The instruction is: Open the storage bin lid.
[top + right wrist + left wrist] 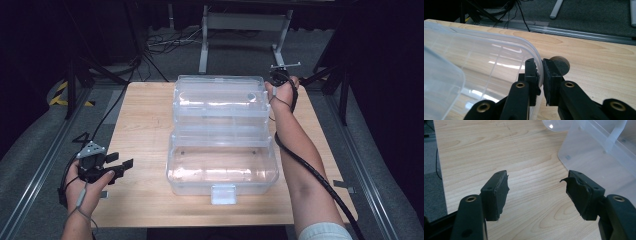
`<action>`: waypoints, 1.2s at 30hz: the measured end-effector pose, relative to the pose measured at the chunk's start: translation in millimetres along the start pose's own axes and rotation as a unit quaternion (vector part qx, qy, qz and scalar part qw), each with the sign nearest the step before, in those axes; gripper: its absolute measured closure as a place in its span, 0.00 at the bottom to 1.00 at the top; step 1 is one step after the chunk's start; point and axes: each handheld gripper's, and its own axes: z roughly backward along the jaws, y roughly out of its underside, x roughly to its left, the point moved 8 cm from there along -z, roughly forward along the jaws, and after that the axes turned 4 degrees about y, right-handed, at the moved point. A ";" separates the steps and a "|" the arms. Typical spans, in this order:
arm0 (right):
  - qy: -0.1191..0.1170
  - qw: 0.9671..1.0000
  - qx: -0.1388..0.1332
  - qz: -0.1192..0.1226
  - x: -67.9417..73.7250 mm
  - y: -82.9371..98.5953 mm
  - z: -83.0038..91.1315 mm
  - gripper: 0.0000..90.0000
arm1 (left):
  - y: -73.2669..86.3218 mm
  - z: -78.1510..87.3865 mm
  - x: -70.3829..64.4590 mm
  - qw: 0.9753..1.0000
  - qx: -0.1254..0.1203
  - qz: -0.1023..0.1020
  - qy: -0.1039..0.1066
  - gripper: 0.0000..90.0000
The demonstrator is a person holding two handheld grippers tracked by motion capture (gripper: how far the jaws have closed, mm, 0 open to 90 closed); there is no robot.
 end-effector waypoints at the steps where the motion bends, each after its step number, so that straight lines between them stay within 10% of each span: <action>1: -0.001 1.000 0.001 -0.001 -0.1 0.0 0.1 0.92 | 0.1 -0.2 0.2 1.000 0.000 0.000 0.000 0.39; 15: 0.007 1.000 -0.001 0.023 -1.3 -4.7 14.8 0.75 | -3.8 -4.7 -2.8 1.000 0.003 -0.004 0.005 0.38; 36: -0.004 0.997 -0.065 0.030 -15.6 -17.5 115.7 0.63 | -23.7 -17.4 -13.2 1.000 0.002 -0.023 0.018 0.38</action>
